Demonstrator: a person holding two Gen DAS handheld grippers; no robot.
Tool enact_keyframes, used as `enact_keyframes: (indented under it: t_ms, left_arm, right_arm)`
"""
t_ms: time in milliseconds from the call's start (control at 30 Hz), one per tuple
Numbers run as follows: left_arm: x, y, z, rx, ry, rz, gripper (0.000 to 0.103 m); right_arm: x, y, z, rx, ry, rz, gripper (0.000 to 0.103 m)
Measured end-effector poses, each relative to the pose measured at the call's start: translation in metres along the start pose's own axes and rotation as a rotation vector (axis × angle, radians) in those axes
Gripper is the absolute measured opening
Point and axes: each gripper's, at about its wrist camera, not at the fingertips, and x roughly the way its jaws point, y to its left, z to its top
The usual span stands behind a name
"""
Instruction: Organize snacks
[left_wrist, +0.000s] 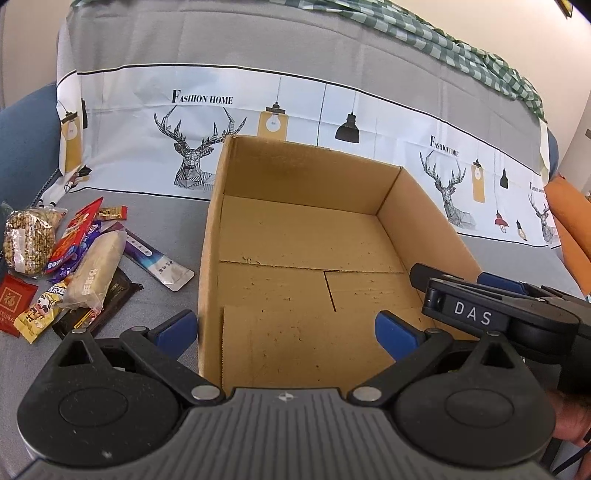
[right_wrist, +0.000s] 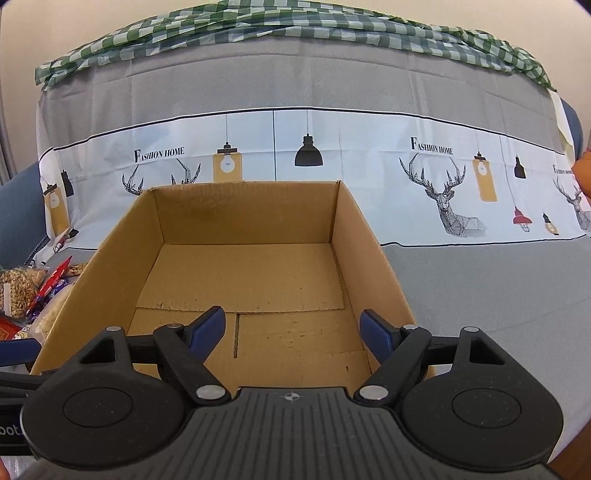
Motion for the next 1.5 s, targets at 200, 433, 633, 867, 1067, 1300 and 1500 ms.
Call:
enact_keyframes:
  t_ms: [200, 433, 633, 867, 1067, 1300, 1500]
  left_arm:
    - [-0.001, 0.0, 0.001, 0.001, -0.004, -0.004, 0.102]
    - [-0.006, -0.001, 0.002, 0.011, -0.022, -0.016, 0.098]
    - [-0.011, 0.0, 0.003, 0.016, -0.038, -0.025, 0.086]
    - [-0.016, 0.004, 0.007, 0.004, -0.054, -0.032, 0.078]
    - [-0.02, 0.012, 0.011, -0.009, -0.063, -0.05, 0.063]
    - [-0.026, 0.027, 0.017, -0.037, -0.063, -0.087, 0.048]
    - [-0.038, 0.059, 0.034, -0.064, -0.063, -0.145, 0.048]
  right_arm:
    - [-0.001, -0.001, 0.0, 0.011, -0.006, 0.003, 0.081]
    - [-0.001, 0.002, 0.0, 0.004, -0.016, -0.009, 0.081]
    - [0.0, 0.005, 0.0, 0.003, -0.021, -0.007, 0.081]
    - [0.002, 0.009, 0.002, 0.002, -0.026, -0.009, 0.081]
    - [0.002, 0.017, 0.002, -0.004, -0.032, -0.001, 0.08]
    - [0.001, 0.027, 0.002, -0.017, -0.051, 0.024, 0.071]
    - [-0.002, 0.034, 0.007, 0.014, -0.058, 0.06, 0.067]
